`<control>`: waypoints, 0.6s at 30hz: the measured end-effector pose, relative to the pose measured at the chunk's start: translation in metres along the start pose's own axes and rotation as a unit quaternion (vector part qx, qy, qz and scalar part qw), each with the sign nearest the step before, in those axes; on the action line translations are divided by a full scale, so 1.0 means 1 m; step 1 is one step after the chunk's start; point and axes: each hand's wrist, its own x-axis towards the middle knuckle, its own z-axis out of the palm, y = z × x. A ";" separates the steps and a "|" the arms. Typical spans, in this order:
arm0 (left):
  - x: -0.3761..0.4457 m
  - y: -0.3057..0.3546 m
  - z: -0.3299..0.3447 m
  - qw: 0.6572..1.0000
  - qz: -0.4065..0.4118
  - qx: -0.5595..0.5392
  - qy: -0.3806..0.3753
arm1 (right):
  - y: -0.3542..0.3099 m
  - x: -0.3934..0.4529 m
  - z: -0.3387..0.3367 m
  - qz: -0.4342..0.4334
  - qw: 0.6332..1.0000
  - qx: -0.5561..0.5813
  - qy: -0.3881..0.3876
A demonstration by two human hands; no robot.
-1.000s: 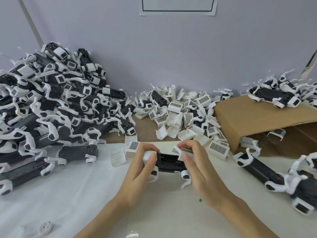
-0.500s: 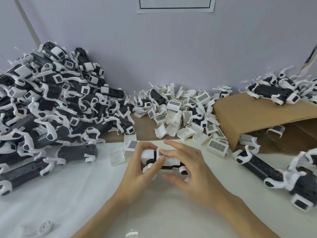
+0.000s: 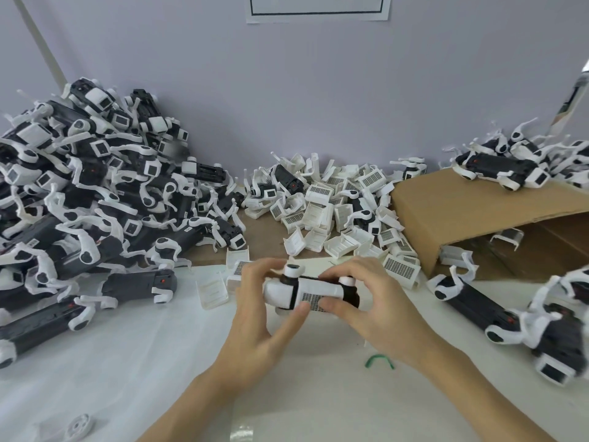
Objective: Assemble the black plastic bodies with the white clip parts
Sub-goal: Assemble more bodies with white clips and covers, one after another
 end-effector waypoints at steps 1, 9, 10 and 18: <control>0.000 0.000 -0.001 0.999 -0.030 -0.030 -0.010 | -0.003 -0.001 0.005 -0.048 0.998 -0.044 0.027; 0.004 -0.008 -0.001 0.996 -0.071 -0.042 -0.024 | -0.001 -0.007 0.011 -0.075 0.982 -0.173 -0.033; 0.004 -0.008 -0.001 0.996 -0.078 -0.042 -0.024 | -0.002 -0.007 0.012 -0.065 0.985 -0.155 -0.037; 0.005 -0.004 -0.001 0.993 -0.107 -0.053 -0.017 | -0.015 -0.008 0.018 0.020 0.999 -0.016 -0.033</control>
